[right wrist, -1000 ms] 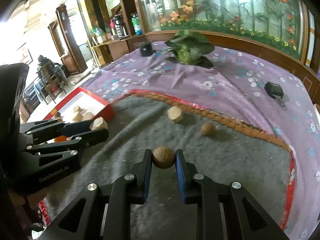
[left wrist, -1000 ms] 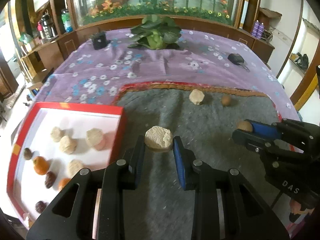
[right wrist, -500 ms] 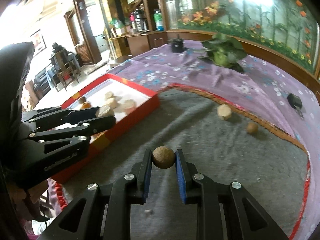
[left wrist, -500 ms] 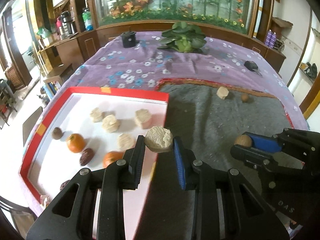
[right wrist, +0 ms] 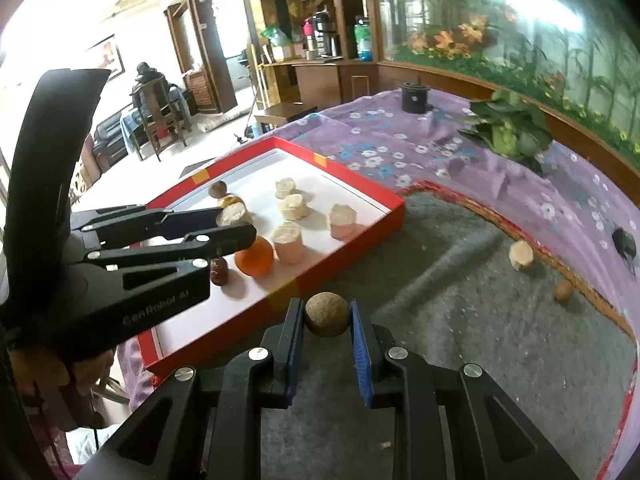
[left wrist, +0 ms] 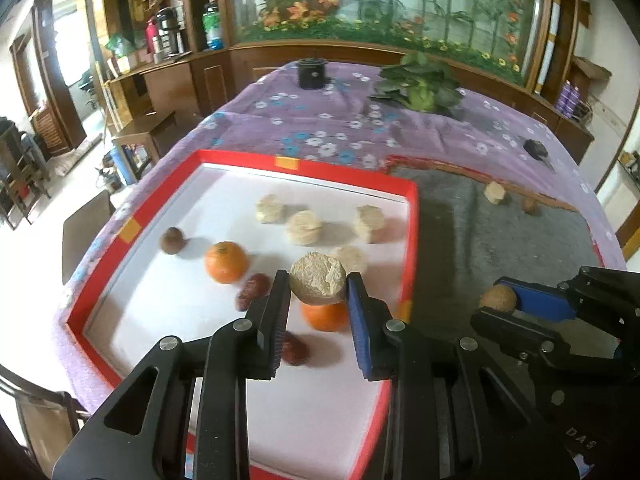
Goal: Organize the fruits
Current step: 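Carry the chunk and nut into the tray and open both grippers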
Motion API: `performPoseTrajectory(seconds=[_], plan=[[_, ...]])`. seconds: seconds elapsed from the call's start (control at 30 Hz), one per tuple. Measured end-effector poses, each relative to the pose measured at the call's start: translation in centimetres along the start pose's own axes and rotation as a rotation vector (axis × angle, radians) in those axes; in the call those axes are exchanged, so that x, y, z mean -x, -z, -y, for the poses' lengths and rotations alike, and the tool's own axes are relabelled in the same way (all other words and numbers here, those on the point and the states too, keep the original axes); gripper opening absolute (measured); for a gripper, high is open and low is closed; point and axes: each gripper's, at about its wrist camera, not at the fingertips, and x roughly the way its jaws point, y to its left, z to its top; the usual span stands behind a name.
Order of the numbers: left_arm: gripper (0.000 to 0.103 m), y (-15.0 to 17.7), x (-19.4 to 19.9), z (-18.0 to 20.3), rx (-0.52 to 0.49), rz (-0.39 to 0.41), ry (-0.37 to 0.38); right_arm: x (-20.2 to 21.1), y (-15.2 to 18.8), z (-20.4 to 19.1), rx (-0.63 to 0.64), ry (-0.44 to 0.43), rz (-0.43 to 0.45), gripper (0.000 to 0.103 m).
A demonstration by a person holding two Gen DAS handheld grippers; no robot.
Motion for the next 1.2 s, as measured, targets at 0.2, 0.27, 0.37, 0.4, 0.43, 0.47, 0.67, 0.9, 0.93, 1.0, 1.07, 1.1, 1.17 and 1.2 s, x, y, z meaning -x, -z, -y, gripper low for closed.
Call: performPoseTrajectory(seconds=[0.2,0.27,0.37,0.4,0.43,0.47,0.67,0.9,0.93,1.0,1.07,1.1,1.17,1.2], plan=[[0.028,0.1,-0.3,-2.9,0.051,-0.007,-0.034,-1.0,-1.0,-1.1,0.03,-0.009,-0.014,0.022],[0.028,0.1,-0.4,-3.5,0.062,-0.009,-0.042,-1.3,-1.3,-1.2,0.035,-0.015,-0.017,0.022],[0.028,0.1,-0.6,-4.4,0.082,-0.013,-0.049,-1.7,-1.7,-1.6,0.037,-0.031,-0.02,0.022],[0.028,0.1,-0.7,-4.7,0.088,-0.013,-0.053,-1.9,-1.8,-1.8,0.039,-0.037,-0.022,0.022],[0.028,0.0,-0.7,-4.9,0.091,-0.015,-0.055,-2.1,-1.9,-1.9,0.042,-0.044,-0.025,0.022],[0.028,0.0,-0.8,-5.1,0.095,-0.015,-0.058,-2.4,-2.0,-2.0,0.045,-0.047,-0.028,0.022],[0.028,-0.1,-1.0,-6.9,0.127,-0.016,-0.075,-3.9,-3.4,-2.5,0.059,-0.064,-0.039,0.022],[0.028,-0.1,-1.9,-8.6,0.157,-0.031,-0.095,-5.2,-5.3,-2.9,0.072,-0.087,-0.039,0.022],[0.028,-0.2,-2.0,-8.8,0.16,-0.032,-0.095,-5.4,-5.6,-3.0,0.078,-0.086,-0.04,0.022],[0.028,-0.4,-2.3,-8.9,0.16,-0.032,-0.096,-5.9,-6.1,-3.1,0.087,-0.091,-0.047,0.022],[0.028,-0.5,-2.5,-9.2,0.162,-0.036,-0.096,-6.4,-6.6,-3.2,0.098,-0.089,-0.053,0.022],[0.028,-0.6,-2.7,-9.2,0.162,-0.039,-0.095,-6.7,-6.8,-3.4,0.104,-0.089,-0.056,0.022],[0.028,-0.7,-3.0,-9.5,0.168,-0.046,-0.095,-7.4,-7.3,-3.6,0.114,-0.1,-0.065,0.022],[0.028,-0.7,-3.1,-9.7,0.169,-0.048,-0.094,-7.7,-7.5,-3.8,0.12,-0.105,-0.069,0.022]])
